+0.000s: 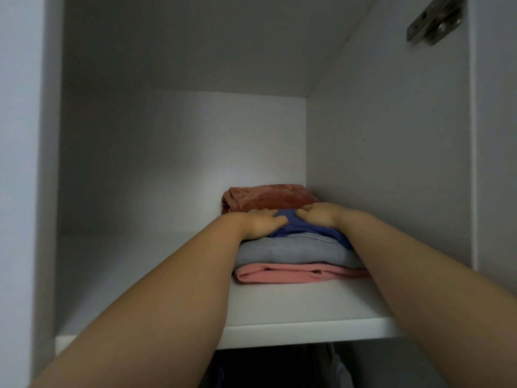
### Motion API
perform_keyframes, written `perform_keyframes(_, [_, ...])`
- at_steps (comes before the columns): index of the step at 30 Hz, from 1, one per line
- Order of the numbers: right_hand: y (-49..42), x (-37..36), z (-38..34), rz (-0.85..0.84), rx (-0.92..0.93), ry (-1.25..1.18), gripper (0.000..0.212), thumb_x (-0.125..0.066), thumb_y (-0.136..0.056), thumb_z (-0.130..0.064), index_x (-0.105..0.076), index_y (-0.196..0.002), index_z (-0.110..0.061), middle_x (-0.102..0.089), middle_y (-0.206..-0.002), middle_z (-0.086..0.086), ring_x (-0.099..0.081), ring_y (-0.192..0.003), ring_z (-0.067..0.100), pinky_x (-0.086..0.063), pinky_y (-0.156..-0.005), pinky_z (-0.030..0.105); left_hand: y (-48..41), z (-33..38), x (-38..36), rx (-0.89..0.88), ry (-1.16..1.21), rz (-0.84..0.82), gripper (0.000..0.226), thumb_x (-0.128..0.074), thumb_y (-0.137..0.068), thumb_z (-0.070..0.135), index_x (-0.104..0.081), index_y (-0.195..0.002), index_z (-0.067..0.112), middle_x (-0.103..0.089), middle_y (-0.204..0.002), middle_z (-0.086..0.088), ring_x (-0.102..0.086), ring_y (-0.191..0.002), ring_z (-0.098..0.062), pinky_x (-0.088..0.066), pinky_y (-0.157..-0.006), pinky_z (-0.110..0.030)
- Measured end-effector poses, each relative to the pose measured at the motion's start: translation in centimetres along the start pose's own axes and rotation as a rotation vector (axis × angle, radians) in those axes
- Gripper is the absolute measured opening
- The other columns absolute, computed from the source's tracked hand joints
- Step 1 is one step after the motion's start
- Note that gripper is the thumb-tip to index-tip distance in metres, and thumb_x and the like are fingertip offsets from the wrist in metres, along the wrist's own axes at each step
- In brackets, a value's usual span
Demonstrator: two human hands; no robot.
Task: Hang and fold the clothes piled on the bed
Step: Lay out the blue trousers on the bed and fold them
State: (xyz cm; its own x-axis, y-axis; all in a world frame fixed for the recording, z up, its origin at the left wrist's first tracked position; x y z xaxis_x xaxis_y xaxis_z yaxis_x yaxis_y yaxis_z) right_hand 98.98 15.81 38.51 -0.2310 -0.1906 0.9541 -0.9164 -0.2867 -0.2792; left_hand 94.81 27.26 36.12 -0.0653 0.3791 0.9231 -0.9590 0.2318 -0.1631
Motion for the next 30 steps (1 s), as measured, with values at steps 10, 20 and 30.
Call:
perform_keyframes(10, [7.5,4.4,-3.6,0.365,0.027,0.054,0.042,-0.03,-0.101,-0.034,-0.053,-0.124,-0.008,-0.053,-0.13,0.019,-0.046,-0.121,0.034,-0.022,-0.111,0.05,10.4,0.7,2.6,0.065,-0.173,0.257,0.045,-0.037,-0.102,0.035,-0.04,-0.142,0.015,-0.042,-0.146,-0.01,-0.042,-0.13,-0.025,-0.033,-0.1,-0.024])
perform_keyframes(20, [22.4,2.5,-10.8,0.432,0.192,-0.012,0.037,-0.039,-0.097,-0.028,-0.052,-0.125,-0.008,-0.055,-0.126,0.015,-0.047,-0.117,0.032,-0.033,-0.098,0.039,27.4,1.1,0.4,0.021,-0.253,0.411,0.043,-0.044,-0.099,0.028,-0.042,-0.141,0.017,-0.047,-0.141,-0.011,-0.044,-0.127,-0.026,-0.035,-0.101,-0.03])
perform_keyframes(30, [34.7,-0.4,-12.4,0.621,0.171,-0.172,0.036,-0.047,-0.093,-0.024,-0.054,-0.124,-0.008,-0.056,-0.125,0.009,-0.044,-0.121,0.026,-0.025,-0.109,0.046,37.5,0.6,-6.1,0.026,-0.236,0.544,0.059,-0.042,-0.099,0.034,-0.02,-0.151,0.018,-0.014,-0.159,-0.006,-0.014,-0.146,-0.021,-0.02,-0.118,-0.044])
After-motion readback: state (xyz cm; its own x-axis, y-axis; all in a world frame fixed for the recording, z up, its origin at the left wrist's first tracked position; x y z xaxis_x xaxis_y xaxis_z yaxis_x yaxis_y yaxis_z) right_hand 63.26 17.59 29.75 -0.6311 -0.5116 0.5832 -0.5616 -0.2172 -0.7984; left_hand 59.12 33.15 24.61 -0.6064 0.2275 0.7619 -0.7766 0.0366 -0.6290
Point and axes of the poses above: each hand's wrist, its own y-axis away from the middle knuckle, its own x-axis out of the back of the hand, z = x × y, the point moved 10 cm from there along -y, towards the middle knuckle
